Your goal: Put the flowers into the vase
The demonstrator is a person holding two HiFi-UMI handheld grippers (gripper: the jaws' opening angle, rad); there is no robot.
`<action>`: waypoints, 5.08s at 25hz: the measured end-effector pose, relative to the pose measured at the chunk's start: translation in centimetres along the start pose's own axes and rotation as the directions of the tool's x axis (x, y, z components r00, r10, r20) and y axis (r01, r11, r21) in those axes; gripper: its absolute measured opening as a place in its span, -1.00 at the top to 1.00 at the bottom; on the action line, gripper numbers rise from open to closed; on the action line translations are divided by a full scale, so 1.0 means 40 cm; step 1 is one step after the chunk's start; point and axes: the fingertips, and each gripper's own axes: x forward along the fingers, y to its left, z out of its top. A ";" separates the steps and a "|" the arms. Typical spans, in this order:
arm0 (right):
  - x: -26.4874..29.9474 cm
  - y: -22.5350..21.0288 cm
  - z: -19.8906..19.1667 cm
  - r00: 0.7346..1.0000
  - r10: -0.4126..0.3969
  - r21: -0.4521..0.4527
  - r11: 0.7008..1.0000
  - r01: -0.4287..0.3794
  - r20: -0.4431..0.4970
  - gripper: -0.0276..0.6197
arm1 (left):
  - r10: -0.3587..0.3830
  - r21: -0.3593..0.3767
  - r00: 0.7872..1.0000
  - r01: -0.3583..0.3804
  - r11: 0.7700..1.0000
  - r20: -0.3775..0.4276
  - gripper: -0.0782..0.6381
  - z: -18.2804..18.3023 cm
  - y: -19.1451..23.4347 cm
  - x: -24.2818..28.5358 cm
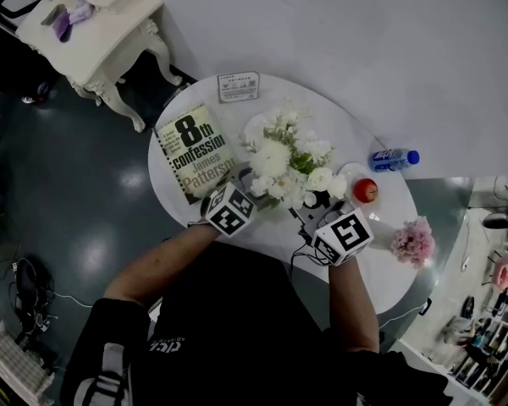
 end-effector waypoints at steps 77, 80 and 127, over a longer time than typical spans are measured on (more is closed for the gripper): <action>-0.078 -0.059 -0.035 0.992 -0.118 0.262 0.960 0.101 0.050 0.27 | -0.007 0.002 1.000 0.007 1.000 -0.001 -0.14 -0.002 -0.001 -0.005; -0.076 -0.050 -0.041 0.993 -0.117 0.236 0.966 0.105 0.036 0.37 | -0.006 0.003 1.000 0.006 1.000 -0.004 -0.14 -0.002 -0.003 -0.007; -0.113 -0.010 -0.135 0.988 -0.146 0.337 0.929 0.151 -0.043 -0.08 | -0.039 -0.015 0.999 0.039 0.999 0.020 -0.14 -0.037 -0.008 -0.073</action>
